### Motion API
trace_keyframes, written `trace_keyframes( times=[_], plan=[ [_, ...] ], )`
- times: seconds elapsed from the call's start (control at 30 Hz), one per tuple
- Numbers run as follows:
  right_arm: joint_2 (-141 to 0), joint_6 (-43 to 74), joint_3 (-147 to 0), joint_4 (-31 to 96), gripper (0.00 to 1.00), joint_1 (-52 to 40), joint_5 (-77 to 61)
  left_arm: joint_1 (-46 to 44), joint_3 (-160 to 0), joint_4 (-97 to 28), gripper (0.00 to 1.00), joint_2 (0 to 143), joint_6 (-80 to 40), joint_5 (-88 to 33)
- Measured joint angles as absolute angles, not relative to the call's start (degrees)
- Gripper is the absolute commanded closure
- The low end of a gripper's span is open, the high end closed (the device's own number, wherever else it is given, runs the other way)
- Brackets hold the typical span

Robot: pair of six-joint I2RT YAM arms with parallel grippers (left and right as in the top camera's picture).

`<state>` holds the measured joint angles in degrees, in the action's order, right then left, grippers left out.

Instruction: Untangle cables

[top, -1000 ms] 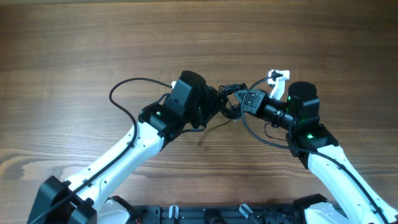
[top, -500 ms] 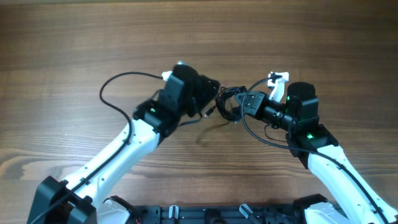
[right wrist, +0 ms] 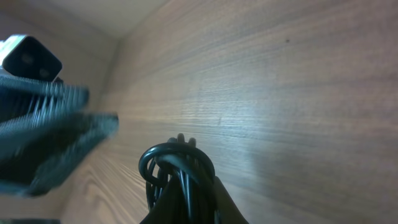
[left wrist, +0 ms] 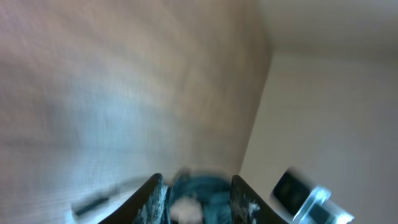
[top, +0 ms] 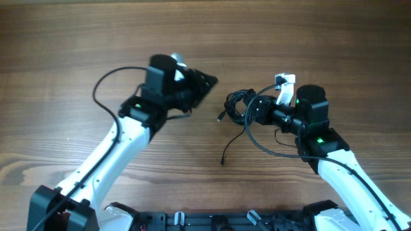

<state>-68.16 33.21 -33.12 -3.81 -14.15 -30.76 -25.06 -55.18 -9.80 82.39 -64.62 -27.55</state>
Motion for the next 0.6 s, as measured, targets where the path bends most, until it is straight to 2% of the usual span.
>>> trace_keyframes(
  times=[0.1, 0.17, 0.23, 0.5, 0.6],
  plan=[
    [-68.2, 28.6, -33.1, -3.9, 0.95, -14.2, -30.8, -28.8, -55.2, -12.1, 0.7, 82.4, -64.5, -28.8],
    [-68.2, 26.9, -33.1, -4.0, 0.95, -14.2, -31.5, -31.0, -55.2, -14.5, 0.82, 82.6, -64.6, -29.3],
    [-68.2, 25.3, -33.1, -4.0, 0.95, -14.2, -32.8, -31.8, -55.2, -15.7, 0.85, 83.3, -65.0, -29.5],
    [-68.2, 21.3, -33.1, -3.4, 0.95, -14.2, -34.1, -31.8, -55.2, -16.1, 0.71, 85.2, -66.8, -29.3],
    [-68.2, 20.6, -33.1, -3.3, 0.95, -14.2, -34.3, -32.2, -55.2, -16.0, 0.71, 86.2, -67.4, -28.7]
  ],
)
